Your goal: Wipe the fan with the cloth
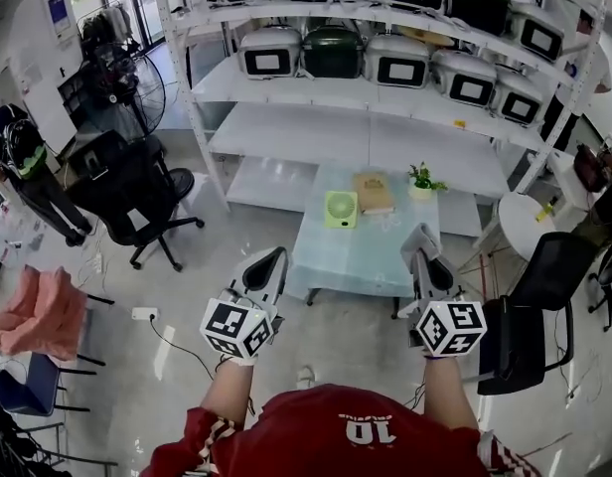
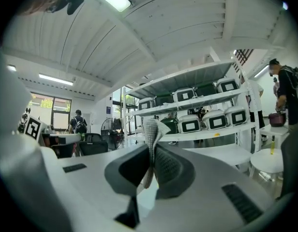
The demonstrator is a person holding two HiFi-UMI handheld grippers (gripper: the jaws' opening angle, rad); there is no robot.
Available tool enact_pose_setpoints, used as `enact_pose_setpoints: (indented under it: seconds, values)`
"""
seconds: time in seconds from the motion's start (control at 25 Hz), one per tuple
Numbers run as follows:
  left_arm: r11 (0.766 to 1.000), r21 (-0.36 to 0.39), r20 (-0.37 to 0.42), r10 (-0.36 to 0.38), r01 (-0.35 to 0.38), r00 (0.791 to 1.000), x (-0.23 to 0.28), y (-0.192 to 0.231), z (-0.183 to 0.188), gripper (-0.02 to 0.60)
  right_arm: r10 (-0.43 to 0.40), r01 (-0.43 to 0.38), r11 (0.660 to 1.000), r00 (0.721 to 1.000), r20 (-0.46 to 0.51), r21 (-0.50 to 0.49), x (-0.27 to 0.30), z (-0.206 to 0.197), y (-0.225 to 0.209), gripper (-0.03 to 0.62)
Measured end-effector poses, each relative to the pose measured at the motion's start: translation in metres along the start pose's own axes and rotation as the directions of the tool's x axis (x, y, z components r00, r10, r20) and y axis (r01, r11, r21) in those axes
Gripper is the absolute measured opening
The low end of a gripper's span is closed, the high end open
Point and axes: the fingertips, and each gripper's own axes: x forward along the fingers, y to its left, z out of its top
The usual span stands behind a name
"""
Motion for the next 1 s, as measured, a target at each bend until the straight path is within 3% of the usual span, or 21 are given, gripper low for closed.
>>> enact_pose_setpoints:
  seconds: [0.4,1.0]
  values:
    - [0.999,-0.035,-0.005,-0.02,0.019,1.0,0.028,0.079,-0.006,0.003,-0.024,0.024,1.0,0.999,-0.025,-0.001,0.076,-0.003,0.029,0.02]
    - [0.993,-0.114,0.019,-0.03,0.032,0.999,0.029,0.136,-0.021,0.003,-0.023,0.021,0.999,0.998,-0.066,-0.039,0.125,-0.008,0.066,0.02]
